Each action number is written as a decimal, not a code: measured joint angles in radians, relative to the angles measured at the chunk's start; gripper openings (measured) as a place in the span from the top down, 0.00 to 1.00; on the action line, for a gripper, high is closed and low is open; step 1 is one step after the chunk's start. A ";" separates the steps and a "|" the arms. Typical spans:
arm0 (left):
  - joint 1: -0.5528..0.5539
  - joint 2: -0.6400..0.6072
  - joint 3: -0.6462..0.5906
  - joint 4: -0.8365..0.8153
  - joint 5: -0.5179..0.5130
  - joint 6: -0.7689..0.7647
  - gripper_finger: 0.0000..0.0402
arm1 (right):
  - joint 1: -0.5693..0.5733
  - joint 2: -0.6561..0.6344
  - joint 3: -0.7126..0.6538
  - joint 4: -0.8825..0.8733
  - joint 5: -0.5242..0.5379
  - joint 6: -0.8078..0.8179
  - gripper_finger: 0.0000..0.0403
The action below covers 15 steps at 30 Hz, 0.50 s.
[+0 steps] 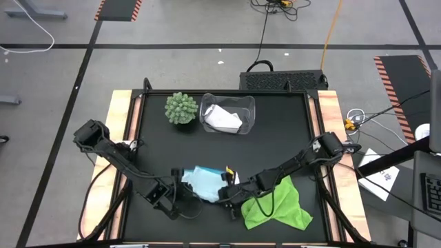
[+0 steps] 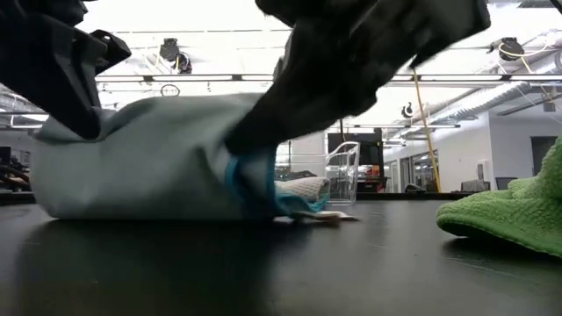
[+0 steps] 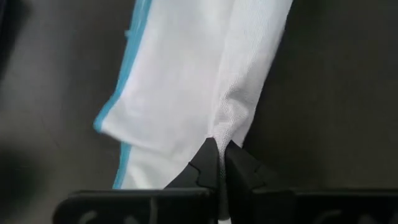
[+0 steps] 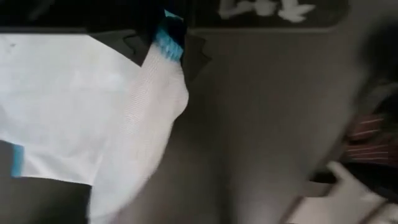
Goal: Fold microfiber towels
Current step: Fold the blue towel
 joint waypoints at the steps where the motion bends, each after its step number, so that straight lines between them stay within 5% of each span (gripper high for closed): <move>1: 0.003 -0.006 0.000 -0.002 0.004 -0.002 0.97 | -0.001 -0.008 0.000 -0.008 -0.036 0.009 0.97; 6: 0.045 -0.049 0.003 -0.011 0.007 -0.008 0.98 | -0.006 -0.012 0.001 -0.018 -0.165 0.060 0.98; 15: 0.144 -0.085 0.000 -0.047 0.058 0.057 0.99 | -0.001 -0.013 -0.080 0.048 -0.221 0.096 0.92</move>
